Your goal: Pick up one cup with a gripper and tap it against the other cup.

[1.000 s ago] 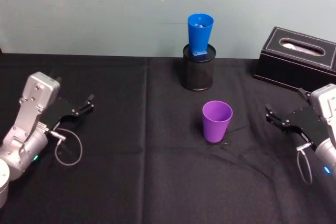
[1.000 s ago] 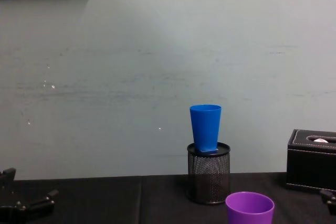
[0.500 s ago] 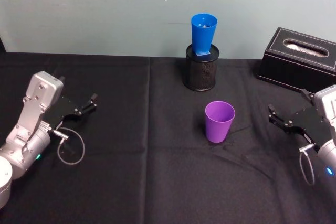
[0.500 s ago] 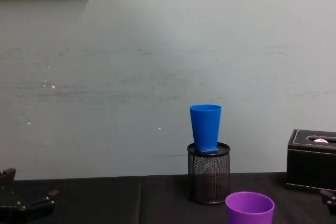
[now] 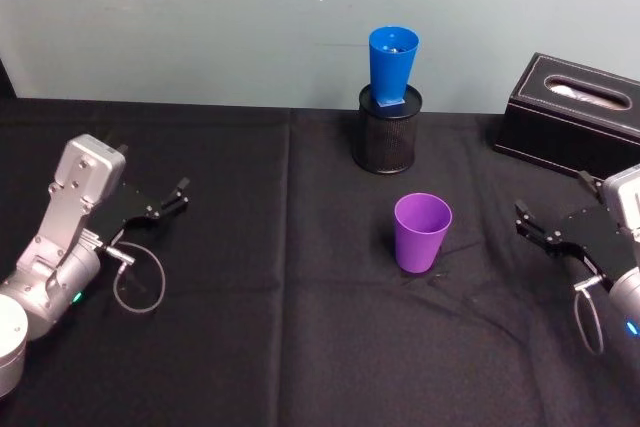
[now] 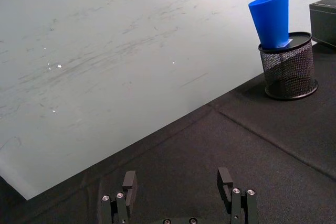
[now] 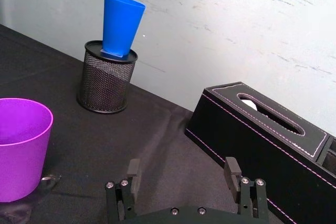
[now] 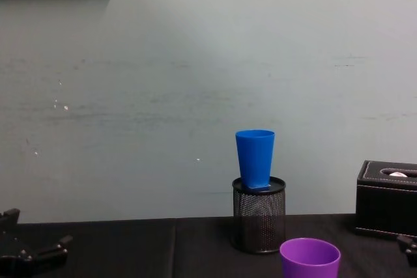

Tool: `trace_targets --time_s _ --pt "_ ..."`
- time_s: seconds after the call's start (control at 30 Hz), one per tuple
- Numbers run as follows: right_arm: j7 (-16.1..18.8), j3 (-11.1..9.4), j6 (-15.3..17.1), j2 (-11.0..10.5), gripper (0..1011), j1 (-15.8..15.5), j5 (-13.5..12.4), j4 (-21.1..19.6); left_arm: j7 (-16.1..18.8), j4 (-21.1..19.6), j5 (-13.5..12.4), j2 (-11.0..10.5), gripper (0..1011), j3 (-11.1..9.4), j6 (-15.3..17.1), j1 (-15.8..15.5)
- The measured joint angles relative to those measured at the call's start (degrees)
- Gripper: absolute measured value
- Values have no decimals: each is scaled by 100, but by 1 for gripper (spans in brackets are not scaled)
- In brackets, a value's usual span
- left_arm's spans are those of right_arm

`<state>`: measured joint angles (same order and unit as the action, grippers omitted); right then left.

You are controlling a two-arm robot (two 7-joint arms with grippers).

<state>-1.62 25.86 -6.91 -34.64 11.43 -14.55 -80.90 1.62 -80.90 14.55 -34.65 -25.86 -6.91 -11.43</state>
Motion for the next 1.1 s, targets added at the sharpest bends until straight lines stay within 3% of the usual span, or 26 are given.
trace_targets --time_s 0.17,0.43,0.67,0.83,1.1 --pt "16 -50 -40 -3 1003 -26 1 -43 0 0 0 0 1005 0 0 0" --pt "240 -351 -214 -96 1003 -320 -213 -461 0 0 0 0 1005 0 0 0" --pt "875 -548 -272 -259 1003 -739 -770 -838 0 0 0 0 1005 0 0 0" --pt "1372 -532 -272 -358 1003 -987 -1007 -997 0 0 0 0 1004 0 0 0" --pt "2107 -401 -264 -292 1003 -1049 -1300 -897 0 0 0 0 1005 0 0 0"
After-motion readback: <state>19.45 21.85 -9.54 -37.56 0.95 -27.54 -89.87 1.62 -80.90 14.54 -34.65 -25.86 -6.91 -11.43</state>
